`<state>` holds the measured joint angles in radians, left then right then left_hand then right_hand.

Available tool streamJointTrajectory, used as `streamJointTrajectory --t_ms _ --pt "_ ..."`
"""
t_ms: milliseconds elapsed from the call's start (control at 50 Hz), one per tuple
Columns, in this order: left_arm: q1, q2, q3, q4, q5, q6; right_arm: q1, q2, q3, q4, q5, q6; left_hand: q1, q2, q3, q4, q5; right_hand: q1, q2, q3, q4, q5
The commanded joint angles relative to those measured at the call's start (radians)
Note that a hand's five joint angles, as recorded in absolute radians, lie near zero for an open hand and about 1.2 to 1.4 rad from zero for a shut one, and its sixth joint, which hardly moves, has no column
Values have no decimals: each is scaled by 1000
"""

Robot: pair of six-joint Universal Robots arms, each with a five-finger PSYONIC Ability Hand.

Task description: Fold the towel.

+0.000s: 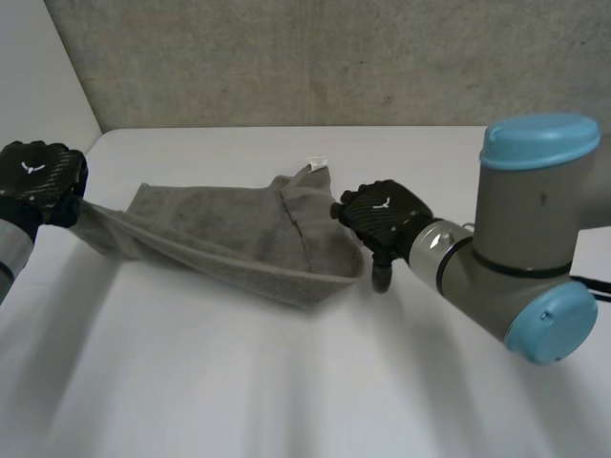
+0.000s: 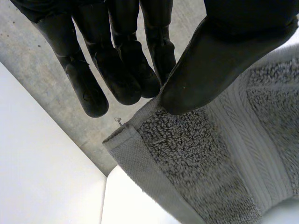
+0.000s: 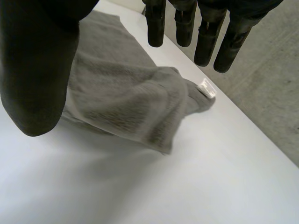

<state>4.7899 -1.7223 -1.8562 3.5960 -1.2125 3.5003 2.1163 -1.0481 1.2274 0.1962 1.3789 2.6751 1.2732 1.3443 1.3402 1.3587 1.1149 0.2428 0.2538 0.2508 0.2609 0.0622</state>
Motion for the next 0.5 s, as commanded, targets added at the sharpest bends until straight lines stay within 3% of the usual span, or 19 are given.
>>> streamJointTrajectory --t_ms 20,240,380,500 --pt "42 73 -83 1 73 -3 -18 28 -31 16 0 -70 123 52 56 38 107 -58 -69 -66 -76 -52" --pt "91 86 -94 4 80 -43 -4 138 -20 -12 -12 -41 123 52 56 38 107 153 142 145 135 159" --pt "133 86 -81 4 80 -77 -4 152 30 -187 -6 90 123 52 56 38 107 379 368 371 361 385" --pt "149 87 -81 4 80 -101 2 163 32 -239 -3 154 123 52 56 38 107 406 395 398 388 412"
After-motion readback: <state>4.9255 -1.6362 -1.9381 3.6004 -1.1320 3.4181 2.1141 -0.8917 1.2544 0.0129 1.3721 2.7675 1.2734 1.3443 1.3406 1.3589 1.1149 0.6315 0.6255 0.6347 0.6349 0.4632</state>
